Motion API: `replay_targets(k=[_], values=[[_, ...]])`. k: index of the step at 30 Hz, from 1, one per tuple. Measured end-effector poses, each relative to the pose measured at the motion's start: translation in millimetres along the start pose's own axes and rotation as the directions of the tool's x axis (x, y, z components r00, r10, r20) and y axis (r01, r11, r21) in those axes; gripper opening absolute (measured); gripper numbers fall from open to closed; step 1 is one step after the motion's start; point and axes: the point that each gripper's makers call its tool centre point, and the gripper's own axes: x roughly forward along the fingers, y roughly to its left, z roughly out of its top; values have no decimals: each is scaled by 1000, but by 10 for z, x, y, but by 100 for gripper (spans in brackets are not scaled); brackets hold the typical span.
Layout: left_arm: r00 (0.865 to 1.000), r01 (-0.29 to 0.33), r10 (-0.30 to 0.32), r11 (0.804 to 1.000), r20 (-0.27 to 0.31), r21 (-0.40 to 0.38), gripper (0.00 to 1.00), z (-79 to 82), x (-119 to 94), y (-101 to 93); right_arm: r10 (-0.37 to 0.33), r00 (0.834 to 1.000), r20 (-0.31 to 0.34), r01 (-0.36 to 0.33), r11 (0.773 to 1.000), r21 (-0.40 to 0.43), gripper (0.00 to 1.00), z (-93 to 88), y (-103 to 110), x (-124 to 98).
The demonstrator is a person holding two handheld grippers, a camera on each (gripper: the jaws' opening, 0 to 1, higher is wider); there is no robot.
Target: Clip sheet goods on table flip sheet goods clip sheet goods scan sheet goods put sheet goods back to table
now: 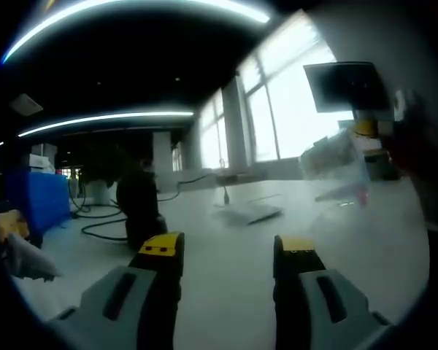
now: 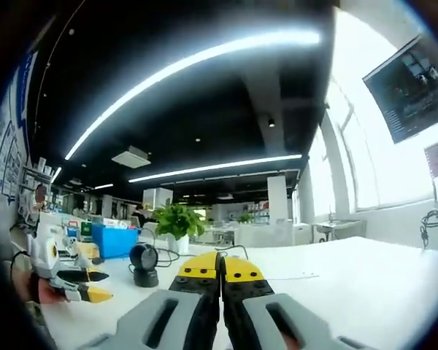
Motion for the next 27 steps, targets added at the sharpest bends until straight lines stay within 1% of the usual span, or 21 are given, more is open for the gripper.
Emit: replay_targets(k=[2,3,4,7,8,12,14,16,18,19,20,21,22,25,26,27], values=[[1000,0,0,1000,0,0,41,0,0,1,-36,999,5,35,997,65,0,-45,-107,-42],[1000,0,0,1000,0,1,41,1,-1,1,-46,999,2,45,996,83,0,-74,-145,-65],[1000,0,0,1000,0,1,41,1,-1,1,-69,998,15,67,992,106,0,-83,-201,-91],[1000,0,0,1000,0,2,41,1,-1,2,-107,994,24,101,980,172,0,-138,-309,-174],[1000,0,0,1000,0,2,41,0,-1,2,-106,994,24,100,976,194,0,-153,-319,-187],[1000,1,-1,1000,-2,4,41,-4,1,3,-117,993,33,107,968,227,0,-185,-351,-225],[1000,-1,1,1000,-1,4,41,-4,0,7,-133,990,42,118,958,262,0,-183,-384,-240],[1000,-2,2,1000,-2,5,41,-6,1,12,-157,987,42,134,930,343,0,-189,-456,-253],[1000,-2,2,1000,-4,5,41,-9,2,14,-178,984,26,148,882,448,0,-217,-532,-268],[1000,-2,2,1000,-4,5,41,-9,3,16,-193,981,21,159,862,482,0,-231,-575,-277],[1000,-2,2,1000,-4,6,41,-10,3,19,-204,979,15,166,836,523,0,-251,-624,-292],[1000,-2,2,1000,-4,6,41,-10,3,19,-213,977,11,173,820,545,0,-269,-672,-307],[1000,-2,2,1000,-3,5,41,-9,3,21,-207,978,-2,172,807,565,0,-303,-680,-317],[1000,-2,2,1000,-3,5,41,-10,5,23,-223,975,-4,188,811,555,0,-334,-757,-344],[1000,-2,2,1000,-3,5,41,-10,6,23,-241,971,4,199,812,548,0,-327,-777,-366],[1000,-2,2,1000,-3,5,41,-10,6,22,-251,968,7,206,808,552,0,-325,-807,-379]])
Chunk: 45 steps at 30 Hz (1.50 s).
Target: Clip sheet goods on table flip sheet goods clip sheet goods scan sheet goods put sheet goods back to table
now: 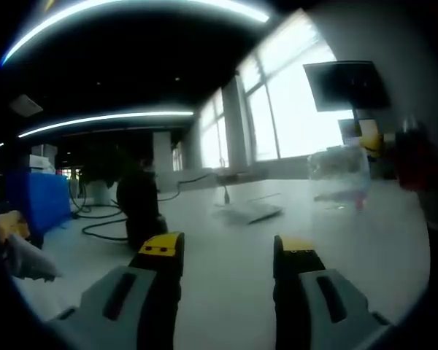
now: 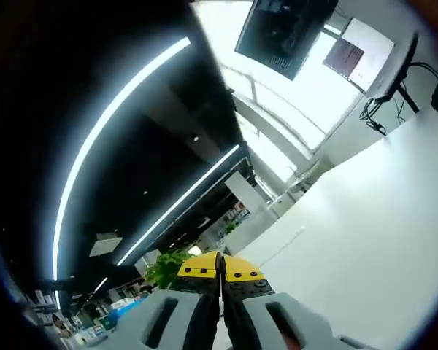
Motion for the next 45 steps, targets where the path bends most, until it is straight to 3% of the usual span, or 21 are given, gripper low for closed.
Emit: replay_targets(k=[8,13,20,28,45], values=[[1000,0,0,1000,0,2,41,0,3,-3,-86,996,14,83,989,119,0,78,-343,20],[1000,0,0,1000,-1,2,41,0,2,-7,-122,992,39,117,988,104,0,151,-485,7],[1000,0,0,1000,-2,3,41,0,2,-12,-142,989,32,139,986,88,0,116,-542,-25],[1000,0,0,1000,-3,5,41,0,1,-19,-182,982,49,182,983,14,0,129,-676,-126],[1000,-1,1,1000,-4,6,41,-2,1,-18,-292,956,21,286,948,142,0,-30,-1054,-229]])
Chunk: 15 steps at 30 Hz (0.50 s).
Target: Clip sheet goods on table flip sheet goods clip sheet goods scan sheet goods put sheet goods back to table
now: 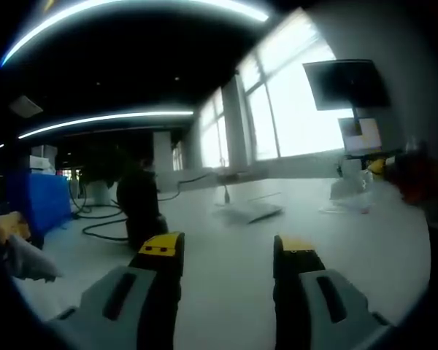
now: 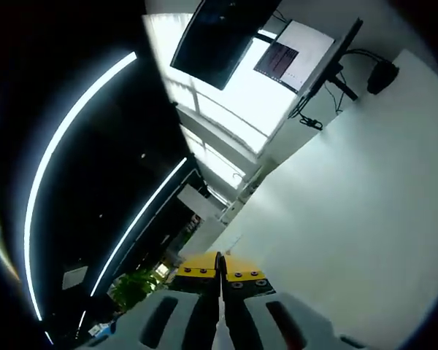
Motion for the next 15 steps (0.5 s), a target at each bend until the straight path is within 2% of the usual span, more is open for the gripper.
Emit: replay_targets(k=[4,6,9,10,12,15], values=[[1000,0,0,1000,0,-1,41,1,0,2,-23,1000,-4,23,1000,0,0,2,-89,7],[1000,0,0,1000,1,-1,41,2,0,1,-50,998,-36,49,999,-23,0,-38,-155,3],[1000,0,0,1000,0,0,41,2,0,1,-62,997,-41,61,998,-28,1,-53,-186,-2],[1000,0,0,1000,0,0,41,3,0,0,-63,997,-43,62,998,-21,4,-63,-192,-6],[1000,0,0,1000,0,0,41,3,0,1,-57,998,-10,58,996,68,14,-35,-176,-13],[1000,-1,1,1000,0,0,41,3,0,3,-53,999,-1,53,998,46,25,-28,-170,-22]])
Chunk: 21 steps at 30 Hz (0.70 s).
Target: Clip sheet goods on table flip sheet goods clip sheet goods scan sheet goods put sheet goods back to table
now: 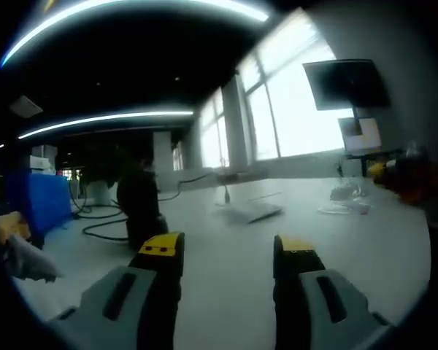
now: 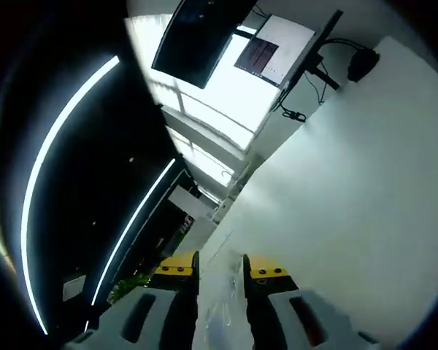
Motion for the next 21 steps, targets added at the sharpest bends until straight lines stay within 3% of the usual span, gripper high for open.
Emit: replay_targets(k=[5,11,15,21], values=[[1000,1,-1,1000,0,1,41,0,2,-1,3,1000,18,-2,1000,-26,35,55,10,-5],[1000,2,-2,1000,-1,2,41,-2,3,-4,15,998,61,-7,991,-136,45,163,66,-19],[1000,1,-1,1000,0,1,41,1,0,-4,78,995,58,-62,968,-243,49,196,215,11],[1000,3,-3,1000,1,1,41,2,-2,-9,199,980,3,-188,930,-317,55,120,469,85]])
